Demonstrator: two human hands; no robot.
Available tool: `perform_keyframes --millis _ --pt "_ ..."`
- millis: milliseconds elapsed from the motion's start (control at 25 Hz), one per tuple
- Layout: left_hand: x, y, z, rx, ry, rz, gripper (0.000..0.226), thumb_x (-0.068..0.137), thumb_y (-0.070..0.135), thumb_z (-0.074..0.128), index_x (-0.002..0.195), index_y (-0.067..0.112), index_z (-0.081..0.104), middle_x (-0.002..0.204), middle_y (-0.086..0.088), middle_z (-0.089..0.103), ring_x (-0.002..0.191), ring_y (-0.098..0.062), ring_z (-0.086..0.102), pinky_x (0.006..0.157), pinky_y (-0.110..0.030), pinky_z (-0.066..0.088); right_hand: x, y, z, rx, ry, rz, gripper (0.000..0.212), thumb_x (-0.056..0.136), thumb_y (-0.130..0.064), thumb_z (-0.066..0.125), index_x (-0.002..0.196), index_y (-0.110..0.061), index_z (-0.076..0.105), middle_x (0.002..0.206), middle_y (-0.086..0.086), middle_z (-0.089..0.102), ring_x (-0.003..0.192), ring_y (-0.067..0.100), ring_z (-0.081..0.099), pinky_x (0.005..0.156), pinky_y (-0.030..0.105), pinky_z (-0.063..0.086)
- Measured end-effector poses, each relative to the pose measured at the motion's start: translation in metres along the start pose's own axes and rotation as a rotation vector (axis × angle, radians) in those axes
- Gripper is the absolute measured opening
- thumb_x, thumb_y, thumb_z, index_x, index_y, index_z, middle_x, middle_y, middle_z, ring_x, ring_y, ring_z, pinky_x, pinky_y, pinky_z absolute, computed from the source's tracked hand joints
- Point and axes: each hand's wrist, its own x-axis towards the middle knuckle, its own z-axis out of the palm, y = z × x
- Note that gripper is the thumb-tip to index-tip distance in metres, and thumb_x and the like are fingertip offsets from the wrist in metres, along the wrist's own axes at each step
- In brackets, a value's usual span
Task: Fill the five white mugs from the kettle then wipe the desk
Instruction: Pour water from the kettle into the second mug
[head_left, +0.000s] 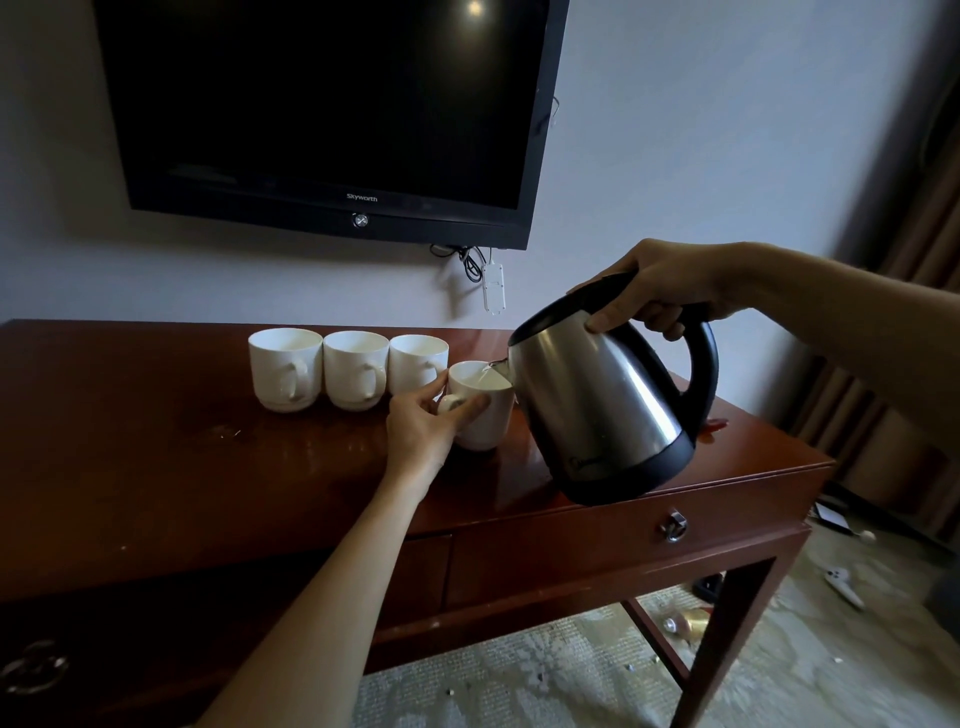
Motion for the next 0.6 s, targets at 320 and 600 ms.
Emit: perform_keyframes --millis 320,600 --pt "-0.0027 0.0046 -0.0007 -0.012 -0.013 -0.014 0.071 0.069 0.023 0.094 0.132 0.005 0.067 0.115 0.004 0.072 0.100 -0.002 0.067 0.095 -0.025 0.053 -0.0003 -0.0012 -0.0007 -0.015 -0.005 0.008 0.026 0.081 -0.015 0.082 0.103 -0.003 0.075 0.054 0.000 0.025 0.041 0.011 0.026 0.041 0.022 0.032" --pt "-0.0010 0.0002 0.0016 -0.007 -0.012 -0.018 0.064 0.072 0.016 0.092 0.130 0.002 0.067 0.103 0.009 0.068 0.073 0.027 0.058 0.070 0.000 0.047 0.0033 -0.0021 -0.0037 -0.014 -0.030 0.029 0.038 0.083 -0.015 0.081 0.118 -0.001 0.073 0.050 -0.003 0.028 0.041 0.011 0.028 0.043 0.023 0.034"
